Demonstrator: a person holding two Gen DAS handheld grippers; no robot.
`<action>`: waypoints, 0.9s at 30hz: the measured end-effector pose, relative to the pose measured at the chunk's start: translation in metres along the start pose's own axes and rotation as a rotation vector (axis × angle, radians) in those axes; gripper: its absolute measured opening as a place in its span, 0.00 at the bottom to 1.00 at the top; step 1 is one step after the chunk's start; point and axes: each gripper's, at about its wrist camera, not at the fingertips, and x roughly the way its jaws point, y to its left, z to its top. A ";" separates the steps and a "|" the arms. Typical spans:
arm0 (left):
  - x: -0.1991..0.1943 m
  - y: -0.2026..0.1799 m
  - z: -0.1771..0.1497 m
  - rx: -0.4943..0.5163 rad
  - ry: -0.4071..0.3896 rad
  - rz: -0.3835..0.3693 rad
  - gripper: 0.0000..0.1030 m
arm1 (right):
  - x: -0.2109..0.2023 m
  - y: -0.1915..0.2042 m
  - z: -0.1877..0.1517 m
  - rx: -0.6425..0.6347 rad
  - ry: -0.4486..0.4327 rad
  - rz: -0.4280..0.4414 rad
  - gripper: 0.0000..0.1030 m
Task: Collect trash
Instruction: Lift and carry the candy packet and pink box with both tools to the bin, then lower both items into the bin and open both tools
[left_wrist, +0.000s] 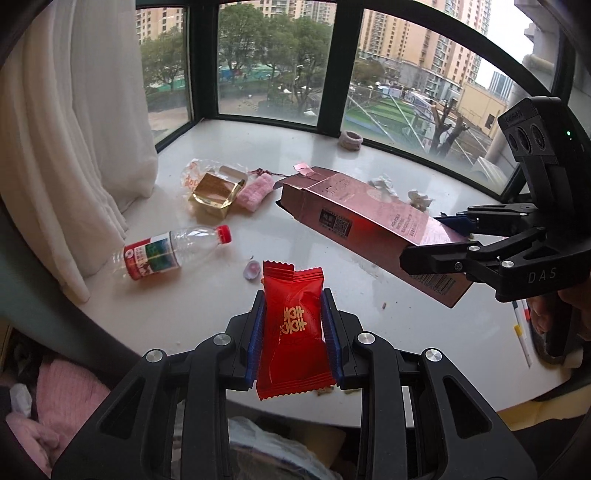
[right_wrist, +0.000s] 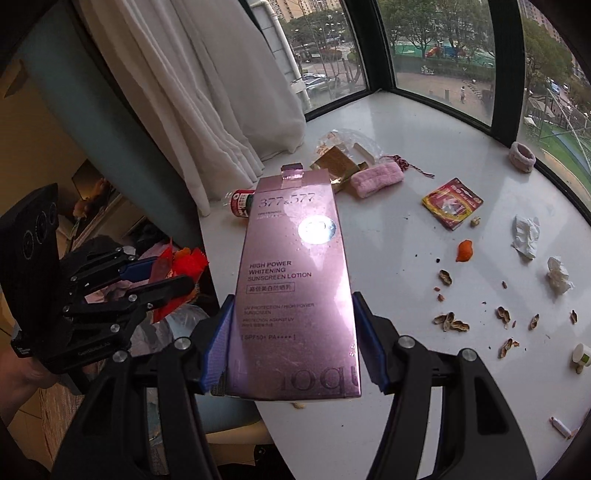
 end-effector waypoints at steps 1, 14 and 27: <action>-0.008 0.005 -0.009 -0.013 -0.001 0.011 0.26 | 0.004 0.011 -0.002 -0.017 0.008 0.015 0.57; -0.090 0.063 -0.109 -0.177 0.002 0.145 0.26 | 0.042 0.131 -0.033 -0.203 0.103 0.152 0.57; -0.101 0.090 -0.180 -0.281 0.079 0.167 0.26 | 0.078 0.201 -0.088 -0.342 0.236 0.177 0.57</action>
